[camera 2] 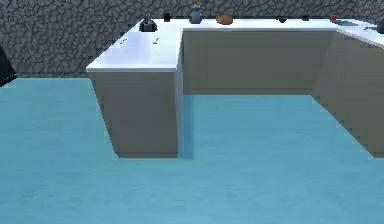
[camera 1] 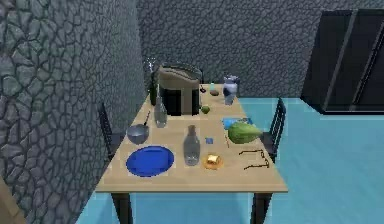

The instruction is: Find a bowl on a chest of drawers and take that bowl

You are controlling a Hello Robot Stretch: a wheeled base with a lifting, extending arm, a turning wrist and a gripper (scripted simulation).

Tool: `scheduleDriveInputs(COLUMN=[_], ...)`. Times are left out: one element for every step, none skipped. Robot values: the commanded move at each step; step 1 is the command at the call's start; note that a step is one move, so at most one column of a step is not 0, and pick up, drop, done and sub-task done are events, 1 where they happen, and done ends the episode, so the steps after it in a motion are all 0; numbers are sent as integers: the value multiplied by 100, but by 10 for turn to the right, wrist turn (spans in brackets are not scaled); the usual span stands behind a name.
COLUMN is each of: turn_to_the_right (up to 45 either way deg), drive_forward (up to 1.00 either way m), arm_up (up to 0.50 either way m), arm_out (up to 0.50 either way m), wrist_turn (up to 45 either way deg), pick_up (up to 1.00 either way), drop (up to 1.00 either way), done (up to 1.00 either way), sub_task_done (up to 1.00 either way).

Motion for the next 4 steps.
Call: scheduleDriveInputs(turn_to_the_right=[-450,-330,0,0], drive_forward=[0,0,100,100], arm_up=[0,0,0,0], arm_out=[0,0,0,0], wrist_turn=[0,0,0,0], pick_up=[0,0,0,0], drop=[0,0,0,0], done=[0,0,0,0], sub_task_done=[0,0,0,0])
